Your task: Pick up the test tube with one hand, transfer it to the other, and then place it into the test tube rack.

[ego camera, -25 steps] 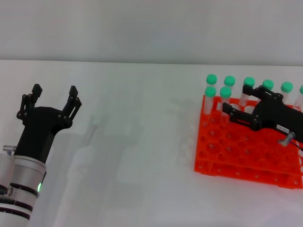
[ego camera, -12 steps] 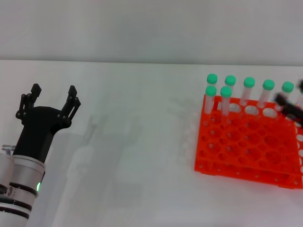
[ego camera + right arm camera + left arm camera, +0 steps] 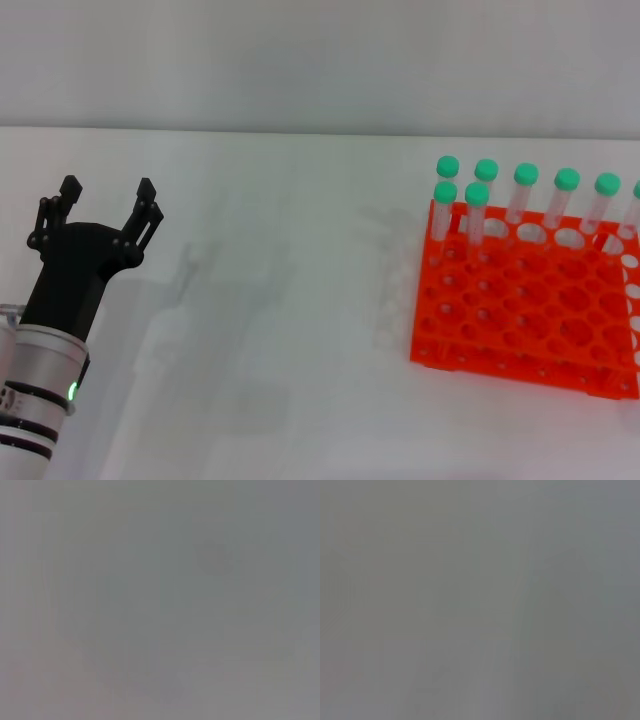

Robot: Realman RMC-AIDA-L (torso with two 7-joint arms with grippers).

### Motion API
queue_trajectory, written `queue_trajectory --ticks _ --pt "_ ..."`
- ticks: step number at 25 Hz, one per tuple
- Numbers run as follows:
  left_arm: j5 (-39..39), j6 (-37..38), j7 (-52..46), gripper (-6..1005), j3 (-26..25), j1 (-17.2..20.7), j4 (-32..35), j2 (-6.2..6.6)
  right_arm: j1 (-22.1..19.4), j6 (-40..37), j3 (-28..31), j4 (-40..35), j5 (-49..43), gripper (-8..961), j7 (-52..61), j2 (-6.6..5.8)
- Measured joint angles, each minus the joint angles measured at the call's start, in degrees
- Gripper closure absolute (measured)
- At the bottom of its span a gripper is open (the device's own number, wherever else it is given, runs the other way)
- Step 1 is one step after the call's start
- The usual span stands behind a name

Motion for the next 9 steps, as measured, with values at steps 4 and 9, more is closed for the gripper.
queue_trajectory --ticks 4,9 --pt "0.0 0.4 -0.2 119 0.1 0.2 -0.4 0.00 0.1 -0.1 1.0 2.0 0.1 93 -4.0 0.20" --pt "0.0 0.5 -0.3 119 0.4 0.8 -0.4 0.00 0.2 0.7 1.1 4.4 0.1 93 -4.6 0.34"
